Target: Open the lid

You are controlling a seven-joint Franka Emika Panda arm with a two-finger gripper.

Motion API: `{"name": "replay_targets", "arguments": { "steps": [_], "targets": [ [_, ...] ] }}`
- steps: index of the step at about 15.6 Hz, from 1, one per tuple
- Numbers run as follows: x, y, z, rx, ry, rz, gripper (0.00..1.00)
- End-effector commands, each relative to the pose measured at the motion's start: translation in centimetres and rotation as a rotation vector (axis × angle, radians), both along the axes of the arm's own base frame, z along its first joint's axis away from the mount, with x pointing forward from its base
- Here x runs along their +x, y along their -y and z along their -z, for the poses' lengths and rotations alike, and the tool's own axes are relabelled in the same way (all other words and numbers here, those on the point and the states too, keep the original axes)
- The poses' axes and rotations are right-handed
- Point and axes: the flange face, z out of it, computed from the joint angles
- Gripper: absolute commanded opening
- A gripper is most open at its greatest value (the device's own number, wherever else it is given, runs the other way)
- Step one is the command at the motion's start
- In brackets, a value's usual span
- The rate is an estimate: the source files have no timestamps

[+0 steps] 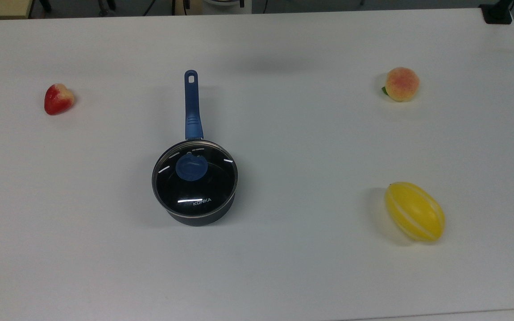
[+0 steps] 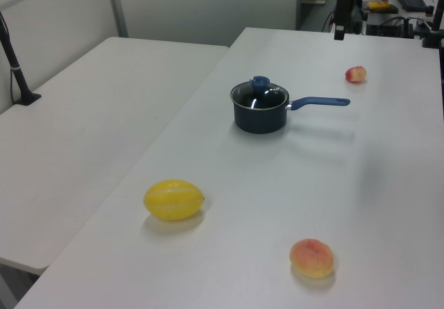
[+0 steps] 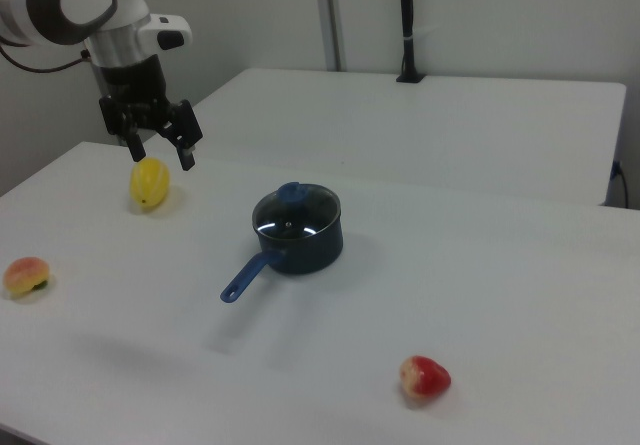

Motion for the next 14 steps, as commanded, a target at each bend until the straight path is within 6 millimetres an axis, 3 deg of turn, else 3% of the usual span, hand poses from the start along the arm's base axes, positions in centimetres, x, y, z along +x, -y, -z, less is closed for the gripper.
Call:
{"name": "replay_targets", "arguments": {
  "steps": [1, 11, 14],
  "targets": [
    [-0.3, -0.1, 0.4, 0.011, 0.001, 0.003, 1.0],
    [0.8, -0.3, 1.6, 0.008, -0.009, 0.0, 1.0],
    [1.9, -0.5, 1.0, 0.013, 0.047, 0.01, 1.0]
  ]
}}
